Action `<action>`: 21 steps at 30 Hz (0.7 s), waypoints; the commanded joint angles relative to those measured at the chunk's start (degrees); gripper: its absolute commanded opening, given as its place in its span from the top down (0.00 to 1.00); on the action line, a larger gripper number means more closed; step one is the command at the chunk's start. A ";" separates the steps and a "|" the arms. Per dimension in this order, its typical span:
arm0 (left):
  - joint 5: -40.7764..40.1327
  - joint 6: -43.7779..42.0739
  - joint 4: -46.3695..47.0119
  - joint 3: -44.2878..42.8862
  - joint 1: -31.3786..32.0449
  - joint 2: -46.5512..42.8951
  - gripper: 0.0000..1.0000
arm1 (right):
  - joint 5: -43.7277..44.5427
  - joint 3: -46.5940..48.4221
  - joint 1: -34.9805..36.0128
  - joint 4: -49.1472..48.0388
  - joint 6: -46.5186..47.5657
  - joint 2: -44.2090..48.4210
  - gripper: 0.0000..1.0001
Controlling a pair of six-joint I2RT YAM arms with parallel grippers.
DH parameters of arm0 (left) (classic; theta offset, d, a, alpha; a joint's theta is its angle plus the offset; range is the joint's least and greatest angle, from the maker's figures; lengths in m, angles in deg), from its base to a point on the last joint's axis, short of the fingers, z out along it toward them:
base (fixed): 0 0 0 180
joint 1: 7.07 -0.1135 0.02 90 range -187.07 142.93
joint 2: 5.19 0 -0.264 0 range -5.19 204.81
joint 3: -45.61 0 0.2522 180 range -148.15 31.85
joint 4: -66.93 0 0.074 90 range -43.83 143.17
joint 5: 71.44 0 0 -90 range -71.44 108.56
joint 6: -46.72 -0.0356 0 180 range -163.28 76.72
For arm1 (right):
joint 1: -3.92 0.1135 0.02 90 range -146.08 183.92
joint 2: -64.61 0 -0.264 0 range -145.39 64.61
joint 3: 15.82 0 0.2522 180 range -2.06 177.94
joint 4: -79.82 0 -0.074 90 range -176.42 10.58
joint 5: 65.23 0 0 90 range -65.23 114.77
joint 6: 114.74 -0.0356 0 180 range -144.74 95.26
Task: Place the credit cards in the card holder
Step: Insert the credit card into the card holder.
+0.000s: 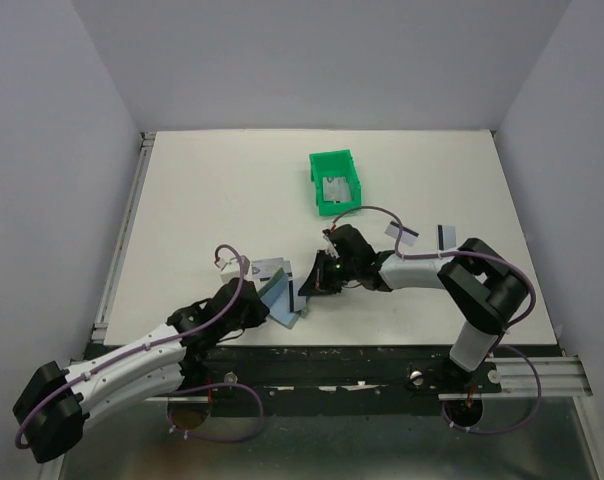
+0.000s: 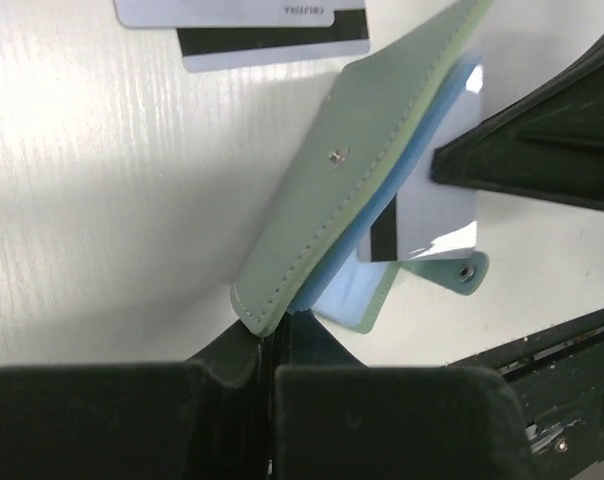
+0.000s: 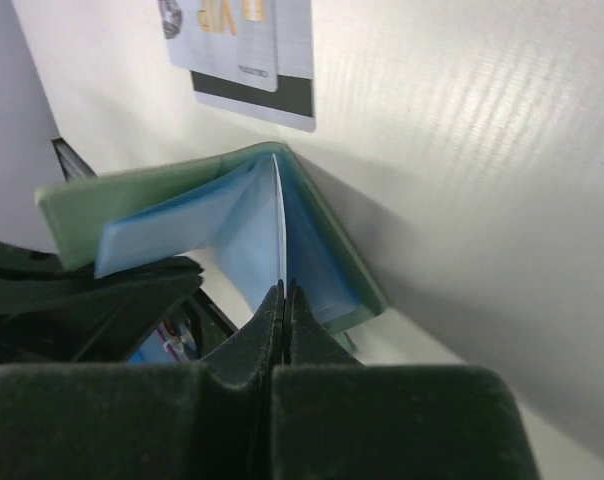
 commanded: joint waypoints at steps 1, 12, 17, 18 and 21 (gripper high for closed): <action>-2.87 -3.11 1.87 -3.71 -0.85 -1.24 0.98 | 5.04 1.66 1.09 6.30 1.26 -1.94 1.00; 1.79 -8.30 9.96 -9.43 -5.41 13.51 0.93 | 5.31 0.96 1.35 5.60 0.12 -2.47 1.00; 2.06 -9.45 8.38 -10.92 -9.02 17.57 0.94 | 5.40 0.60 1.35 5.77 0.03 -2.21 0.99; 1.79 -9.54 7.86 -10.92 -9.54 17.57 0.95 | 5.40 0.60 1.35 5.77 0.20 -2.03 1.00; 0.04 -9.27 5.84 -10.84 -10.86 16.70 0.95 | 5.57 0.87 1.44 6.39 0.56 -1.77 1.00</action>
